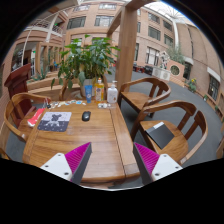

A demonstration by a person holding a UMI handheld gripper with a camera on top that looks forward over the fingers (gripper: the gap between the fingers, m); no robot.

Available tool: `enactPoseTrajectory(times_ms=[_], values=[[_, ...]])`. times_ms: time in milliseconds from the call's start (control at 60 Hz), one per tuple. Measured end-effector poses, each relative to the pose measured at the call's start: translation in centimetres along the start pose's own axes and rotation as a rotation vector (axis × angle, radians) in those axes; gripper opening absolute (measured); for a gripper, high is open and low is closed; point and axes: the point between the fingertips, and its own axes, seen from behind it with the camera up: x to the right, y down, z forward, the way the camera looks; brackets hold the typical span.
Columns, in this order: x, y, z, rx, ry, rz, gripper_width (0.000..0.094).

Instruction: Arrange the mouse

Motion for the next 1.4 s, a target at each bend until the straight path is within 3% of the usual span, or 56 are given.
enactPoseTrajectory(times_ms=[217, 350, 500, 667, 967, 1133, 1267, 1400], values=[[-5.0, 5.9, 4.9, -0.094, -0.051, 0.027, 0.0845], [-10.0, 7.0, 9.2, -0.114, -0.115, 0.036, 0.0844], [-15.2, 4.7, 16.5, -0.079, -0.185, 0.05, 0.0854], [-17.9, -0.1, 26.3, -0.012, -0.154, 0.016, 0.0852], [-19.4, -5.4, 39.0, -0.04, -0.123, 0.043, 0.083], [-19.6, -5.1, 41.9, -0.08, -0.099, 0.049, 0.0704], [-19.2, -5.8, 42.6, -0.041, -0.081, 0.038, 0.0454], [-19.0, -6.0, 42.8, -0.022, -0.067, 0.065, 0.0379]])
